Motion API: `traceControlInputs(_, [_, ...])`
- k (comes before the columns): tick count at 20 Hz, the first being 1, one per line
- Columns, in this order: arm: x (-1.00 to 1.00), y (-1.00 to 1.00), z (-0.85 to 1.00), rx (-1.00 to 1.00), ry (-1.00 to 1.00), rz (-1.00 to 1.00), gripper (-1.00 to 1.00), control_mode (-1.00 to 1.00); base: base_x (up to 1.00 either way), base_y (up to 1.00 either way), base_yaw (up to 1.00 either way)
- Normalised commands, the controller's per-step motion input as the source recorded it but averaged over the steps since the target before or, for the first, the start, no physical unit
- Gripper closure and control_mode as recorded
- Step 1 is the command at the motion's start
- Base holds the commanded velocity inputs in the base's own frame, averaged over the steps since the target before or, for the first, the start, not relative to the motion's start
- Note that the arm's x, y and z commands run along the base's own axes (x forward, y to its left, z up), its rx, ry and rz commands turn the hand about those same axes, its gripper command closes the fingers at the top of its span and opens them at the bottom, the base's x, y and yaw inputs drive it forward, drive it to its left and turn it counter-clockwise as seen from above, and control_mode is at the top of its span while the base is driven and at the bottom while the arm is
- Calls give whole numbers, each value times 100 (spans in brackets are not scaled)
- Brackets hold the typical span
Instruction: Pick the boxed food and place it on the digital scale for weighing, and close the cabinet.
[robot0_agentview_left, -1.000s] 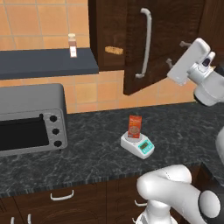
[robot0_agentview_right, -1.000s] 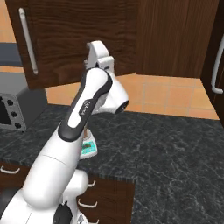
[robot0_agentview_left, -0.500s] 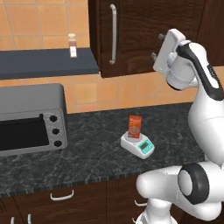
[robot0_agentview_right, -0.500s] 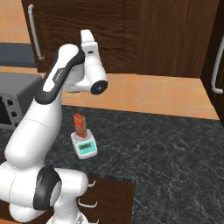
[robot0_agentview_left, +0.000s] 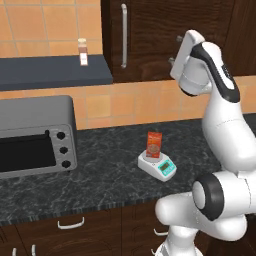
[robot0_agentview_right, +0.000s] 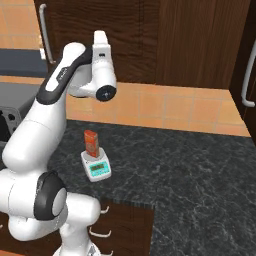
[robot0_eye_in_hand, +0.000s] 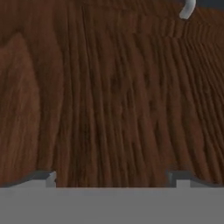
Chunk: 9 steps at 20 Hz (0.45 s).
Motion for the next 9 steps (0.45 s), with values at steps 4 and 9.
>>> traceControlInputs(4, [-34,-3,12,0,0,-2,-100,-100,0,0,0])
traceControlInputs(9, [-72,-24,22,0,-1,0,-100,-100,0,0,0])
